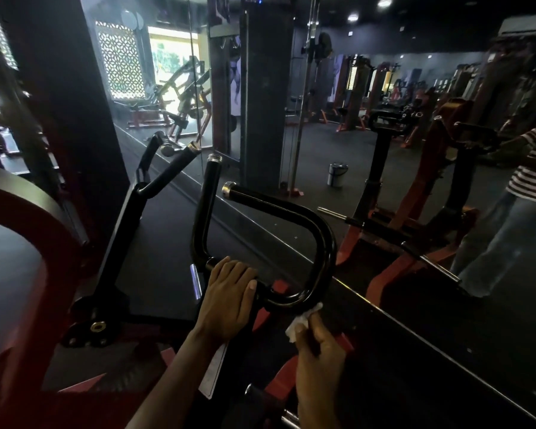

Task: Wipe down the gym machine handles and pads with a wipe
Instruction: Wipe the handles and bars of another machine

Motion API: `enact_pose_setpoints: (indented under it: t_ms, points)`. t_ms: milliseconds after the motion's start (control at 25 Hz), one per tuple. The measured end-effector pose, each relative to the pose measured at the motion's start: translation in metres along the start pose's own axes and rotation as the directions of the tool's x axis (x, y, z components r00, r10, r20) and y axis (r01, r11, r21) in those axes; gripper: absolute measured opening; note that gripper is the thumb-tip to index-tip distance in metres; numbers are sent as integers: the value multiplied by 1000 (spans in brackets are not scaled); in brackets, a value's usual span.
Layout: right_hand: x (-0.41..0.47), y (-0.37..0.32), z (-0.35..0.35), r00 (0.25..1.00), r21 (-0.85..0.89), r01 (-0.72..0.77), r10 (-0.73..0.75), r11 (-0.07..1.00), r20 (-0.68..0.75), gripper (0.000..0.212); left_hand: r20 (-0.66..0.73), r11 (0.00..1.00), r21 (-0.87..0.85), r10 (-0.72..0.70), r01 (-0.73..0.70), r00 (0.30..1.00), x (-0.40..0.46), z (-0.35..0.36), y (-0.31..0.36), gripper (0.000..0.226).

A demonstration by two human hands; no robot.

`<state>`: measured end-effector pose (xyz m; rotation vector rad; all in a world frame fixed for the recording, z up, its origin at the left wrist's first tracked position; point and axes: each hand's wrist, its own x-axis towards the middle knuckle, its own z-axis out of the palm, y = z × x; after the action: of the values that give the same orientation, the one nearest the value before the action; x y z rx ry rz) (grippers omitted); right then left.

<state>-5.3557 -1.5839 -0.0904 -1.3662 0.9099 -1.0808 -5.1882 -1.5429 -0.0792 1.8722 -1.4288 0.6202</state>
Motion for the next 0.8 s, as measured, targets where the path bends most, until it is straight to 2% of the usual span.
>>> enact_pose_setpoints:
  t_ms: [80, 160, 320, 440, 520, 600, 680, 720, 800]
  points:
    - [-11, 10, 16, 995, 137, -73, 62, 988, 82, 33, 5, 1000, 1, -16, 16, 1000, 0, 0, 2, 29]
    - [-17, 12, 29, 983, 199, -140, 111, 970, 149, 37, 19, 1000, 9, -21, 21, 1000, 0, -2, 2, 30]
    - [-12, 3, 27, 952, 99, -113, 79, 989, 295, 40, 49, 1000, -16, -10, 10, 999, -1, -4, -1, 30]
    - [-4, -1, 15, 973, 39, -85, 74, 996, 221, 29, 82, 999, -47, 7, -3, 997, 1, -7, -7, 31]
    - [-1, -7, 11, 992, -41, -36, 41, 999, 116, 35, 141, 999, -42, 40, -34, 989, -4, -9, -14, 34]
    - [4, -24, 10, 996, -134, 55, -46, 989, 72, 43, 200, 994, -14, 107, -106, 974, -10, -10, -23, 42]
    - [6, -48, 21, 971, -233, 234, -218, 944, 93, 43, 240, 984, -10, 174, -177, 955, -17, -13, -37, 50]
    - [7, -61, 30, 928, -292, 373, -346, 881, 141, 36, 259, 980, -4, 195, -201, 946, -20, -14, -42, 52]
    - [13, -87, 54, 763, -380, 647, -568, 661, 310, 18, 281, 972, 26, 216, -233, 935, -21, -15, -48, 54]
